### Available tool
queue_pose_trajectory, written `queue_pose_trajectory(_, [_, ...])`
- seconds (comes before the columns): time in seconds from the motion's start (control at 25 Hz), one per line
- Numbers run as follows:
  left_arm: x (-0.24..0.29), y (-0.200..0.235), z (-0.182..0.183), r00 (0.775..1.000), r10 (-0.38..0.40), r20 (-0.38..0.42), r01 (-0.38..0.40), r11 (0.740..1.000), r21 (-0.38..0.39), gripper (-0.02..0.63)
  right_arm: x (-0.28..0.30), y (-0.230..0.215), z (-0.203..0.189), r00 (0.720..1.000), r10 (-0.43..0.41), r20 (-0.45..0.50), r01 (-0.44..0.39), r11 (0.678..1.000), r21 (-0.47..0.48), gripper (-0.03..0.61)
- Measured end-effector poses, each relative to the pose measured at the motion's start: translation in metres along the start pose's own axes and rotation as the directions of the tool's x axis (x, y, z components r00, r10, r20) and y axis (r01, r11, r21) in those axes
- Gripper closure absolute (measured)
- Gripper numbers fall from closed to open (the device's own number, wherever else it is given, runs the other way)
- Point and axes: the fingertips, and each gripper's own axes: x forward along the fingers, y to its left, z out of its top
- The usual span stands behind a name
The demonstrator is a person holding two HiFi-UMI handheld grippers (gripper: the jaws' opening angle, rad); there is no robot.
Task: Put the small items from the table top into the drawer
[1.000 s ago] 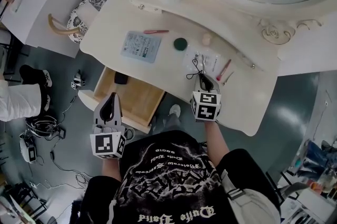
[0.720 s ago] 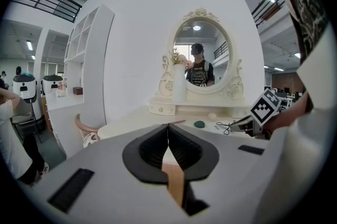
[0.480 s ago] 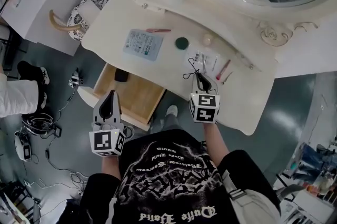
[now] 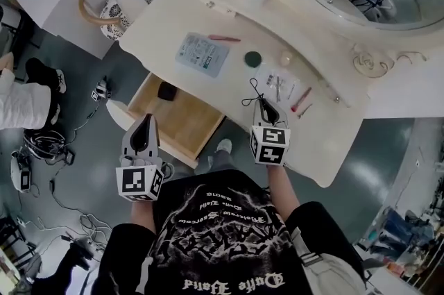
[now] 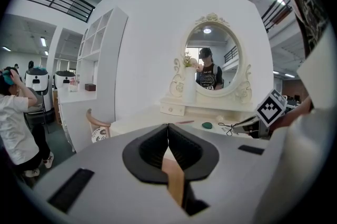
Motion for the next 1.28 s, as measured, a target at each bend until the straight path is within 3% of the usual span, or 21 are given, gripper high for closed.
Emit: queue_pose_trajectory(1.28, [-0.03,0.061,-0.005,0.997,0.082,-0.002,-0.082,0.996,-0.016,0.598,0.014,0.119,0.016,0.978,0.207,-0.005,-0.206,0.971,-0.121,0.535])
